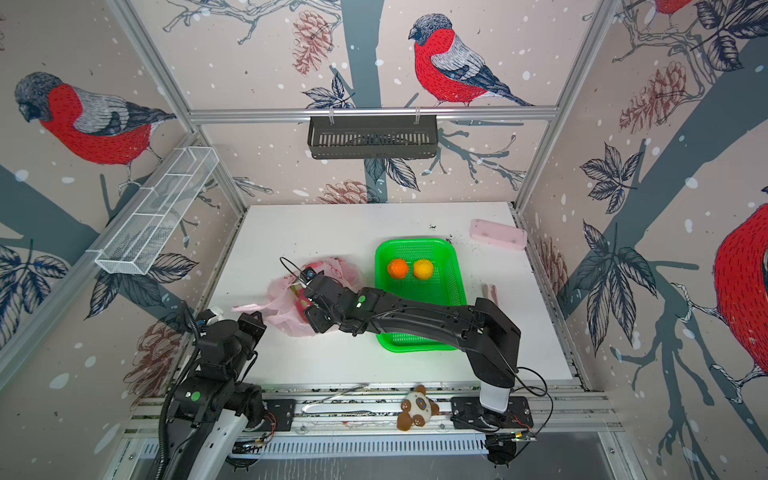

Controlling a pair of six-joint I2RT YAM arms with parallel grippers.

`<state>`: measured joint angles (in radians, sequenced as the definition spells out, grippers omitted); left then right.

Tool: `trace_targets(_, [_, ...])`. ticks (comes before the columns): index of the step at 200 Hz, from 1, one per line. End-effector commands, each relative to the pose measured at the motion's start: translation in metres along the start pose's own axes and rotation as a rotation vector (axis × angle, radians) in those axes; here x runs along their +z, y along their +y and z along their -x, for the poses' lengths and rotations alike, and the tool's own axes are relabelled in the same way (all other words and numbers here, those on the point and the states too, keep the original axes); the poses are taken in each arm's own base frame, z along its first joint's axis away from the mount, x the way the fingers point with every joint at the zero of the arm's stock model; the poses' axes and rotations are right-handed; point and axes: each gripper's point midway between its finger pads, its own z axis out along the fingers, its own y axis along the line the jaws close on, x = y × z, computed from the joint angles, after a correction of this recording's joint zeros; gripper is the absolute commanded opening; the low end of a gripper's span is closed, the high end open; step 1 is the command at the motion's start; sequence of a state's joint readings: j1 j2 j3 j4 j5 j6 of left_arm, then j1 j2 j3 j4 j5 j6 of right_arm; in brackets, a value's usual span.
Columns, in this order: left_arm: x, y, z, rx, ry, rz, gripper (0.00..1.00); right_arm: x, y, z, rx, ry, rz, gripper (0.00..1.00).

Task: Untie the knot of the plastic bag and take out the fruit
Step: 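Close the right gripper on the dragon fruit and lift it out of the bag, then carry the dragon fruit with the right gripper and lower it into the green basket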

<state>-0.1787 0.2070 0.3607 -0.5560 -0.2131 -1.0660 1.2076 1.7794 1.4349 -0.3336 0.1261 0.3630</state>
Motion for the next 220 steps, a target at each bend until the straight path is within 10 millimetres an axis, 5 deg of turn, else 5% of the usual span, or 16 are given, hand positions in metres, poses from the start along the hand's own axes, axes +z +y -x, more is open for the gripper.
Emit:
trace_targets(1, [0.001, -0.008, 0.009, -0.015, -0.046, -0.031, 0.00, -0.010, 0.001, 0.003, 0.003, -0.010, 0.008, 0.29])
trace_targets(142, [0.006, -0.014, 0.006, -0.020, -0.034, -0.062, 0.00, -0.097, -0.005, 0.049, 0.021, -0.187, 0.016, 0.29])
trace_targets(176, [0.006, -0.016, 0.006, -0.019, -0.030, -0.069, 0.00, -0.117, -0.025, 0.070, 0.055, -0.282, -0.032, 0.29])
trace_targets(220, [0.005, -0.018, 0.006, -0.018, -0.024, -0.078, 0.00, -0.132, -0.082, 0.088, 0.184, -0.365, -0.149, 0.29])
